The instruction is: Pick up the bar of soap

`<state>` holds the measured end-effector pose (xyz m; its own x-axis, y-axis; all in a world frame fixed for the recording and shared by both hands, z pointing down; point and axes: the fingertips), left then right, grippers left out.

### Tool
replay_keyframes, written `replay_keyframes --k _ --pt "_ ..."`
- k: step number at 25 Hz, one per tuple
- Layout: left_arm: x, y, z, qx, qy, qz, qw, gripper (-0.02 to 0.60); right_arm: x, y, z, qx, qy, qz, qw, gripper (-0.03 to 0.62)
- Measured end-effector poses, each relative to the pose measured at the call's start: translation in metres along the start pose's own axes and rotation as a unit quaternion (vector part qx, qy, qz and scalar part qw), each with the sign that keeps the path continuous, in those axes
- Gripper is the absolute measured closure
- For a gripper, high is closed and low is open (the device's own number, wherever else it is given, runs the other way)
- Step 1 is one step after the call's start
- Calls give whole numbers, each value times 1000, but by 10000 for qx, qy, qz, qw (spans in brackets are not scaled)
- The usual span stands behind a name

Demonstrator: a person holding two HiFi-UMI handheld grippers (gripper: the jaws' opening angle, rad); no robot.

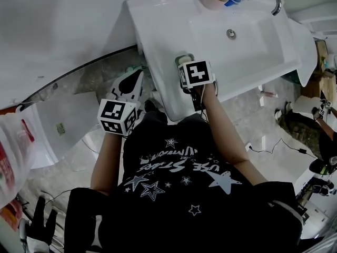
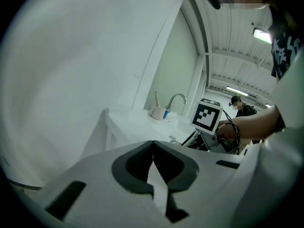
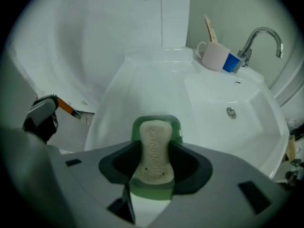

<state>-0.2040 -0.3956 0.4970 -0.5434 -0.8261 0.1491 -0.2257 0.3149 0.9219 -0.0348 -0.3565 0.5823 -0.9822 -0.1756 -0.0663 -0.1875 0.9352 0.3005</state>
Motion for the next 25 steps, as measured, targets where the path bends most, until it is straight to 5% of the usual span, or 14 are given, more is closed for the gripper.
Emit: replay_keyframes --k 8,17,25 --pt "7 4 1 59 -7 11 10000 574 1 -1 -7 669 87 163 9976 400" --pt "8 -4 1 2 -39 -73 10000 572 1 -4 -3 276 95 344 9990 404" --pt "2 -11 4 -118 -186 -64 9997 572 7 -8 13 -209 -398 407 9982 405"
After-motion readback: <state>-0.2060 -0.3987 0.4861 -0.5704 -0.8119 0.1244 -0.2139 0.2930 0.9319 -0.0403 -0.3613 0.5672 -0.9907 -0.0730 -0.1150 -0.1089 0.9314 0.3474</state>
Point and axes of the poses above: the fingertips, and each gripper's own axes: z backward along the fingers, x to its left, y out of its underside, and after that the axes turned 10 degrees about -z, right-handed
